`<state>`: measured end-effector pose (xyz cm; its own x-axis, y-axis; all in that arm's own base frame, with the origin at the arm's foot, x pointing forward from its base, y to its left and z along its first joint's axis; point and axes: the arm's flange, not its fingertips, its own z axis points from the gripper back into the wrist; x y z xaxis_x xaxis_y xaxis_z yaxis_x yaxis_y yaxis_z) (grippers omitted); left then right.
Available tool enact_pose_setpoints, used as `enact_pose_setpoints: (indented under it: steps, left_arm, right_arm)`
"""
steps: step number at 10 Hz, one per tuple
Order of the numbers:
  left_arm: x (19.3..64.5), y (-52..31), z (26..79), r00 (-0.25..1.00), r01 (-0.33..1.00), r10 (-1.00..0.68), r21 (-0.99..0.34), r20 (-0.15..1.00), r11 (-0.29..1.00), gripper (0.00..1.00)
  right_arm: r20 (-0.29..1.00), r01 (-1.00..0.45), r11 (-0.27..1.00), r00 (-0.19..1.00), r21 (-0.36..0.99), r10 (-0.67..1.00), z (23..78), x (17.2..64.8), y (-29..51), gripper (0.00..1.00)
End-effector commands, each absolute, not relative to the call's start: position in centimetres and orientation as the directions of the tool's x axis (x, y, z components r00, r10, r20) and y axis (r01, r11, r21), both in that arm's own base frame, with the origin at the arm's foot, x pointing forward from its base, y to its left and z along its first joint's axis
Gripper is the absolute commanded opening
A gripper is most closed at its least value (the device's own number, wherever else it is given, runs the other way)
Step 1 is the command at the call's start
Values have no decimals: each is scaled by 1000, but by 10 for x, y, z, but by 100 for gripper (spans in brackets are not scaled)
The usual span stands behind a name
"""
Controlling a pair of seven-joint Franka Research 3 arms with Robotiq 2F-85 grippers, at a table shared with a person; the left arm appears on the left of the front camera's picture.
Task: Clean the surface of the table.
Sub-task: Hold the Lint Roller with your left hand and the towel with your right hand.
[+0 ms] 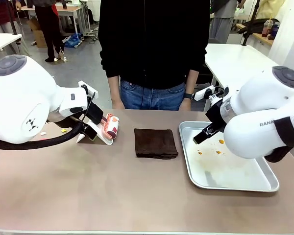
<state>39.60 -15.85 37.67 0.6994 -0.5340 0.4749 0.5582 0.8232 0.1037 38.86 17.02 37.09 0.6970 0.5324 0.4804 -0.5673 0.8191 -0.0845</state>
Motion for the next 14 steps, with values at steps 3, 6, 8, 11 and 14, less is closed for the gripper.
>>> enact_pose_setpoints:
  steps: [3, 6, 8, 11, 14]
  left_arm:
    - [343, -134, 444, 810, 537, -405, -258, 424, 803, 100]
    - [311, -61, 480, 835, 485, -184, -535, 518, 692, 100]
    - [280, 23, 490, 829, 436, -2, -644, 559, 628, 100]
    - [237, 128, 464, 800, 323, 259, -752, 541, 574, 100]
    - [220, 175, 408, 778, 200, 471, -875, 416, 441, 100]
  right_arm:
    - [202, -267, 863, 960, 429, 197, 431, 375, 124, 100]
    - [162, -157, 599, 986, 785, 46, 464, 355, 44, 100]
    - [124, -50, 463, 984, 885, -131, 459, 344, -32, 100]
    - [70, 52, 312, 928, 949, -367, 434, 324, -133, 100]
    - [-20, 134, 178, 849, 975, -529, 400, 306, -203, 100]
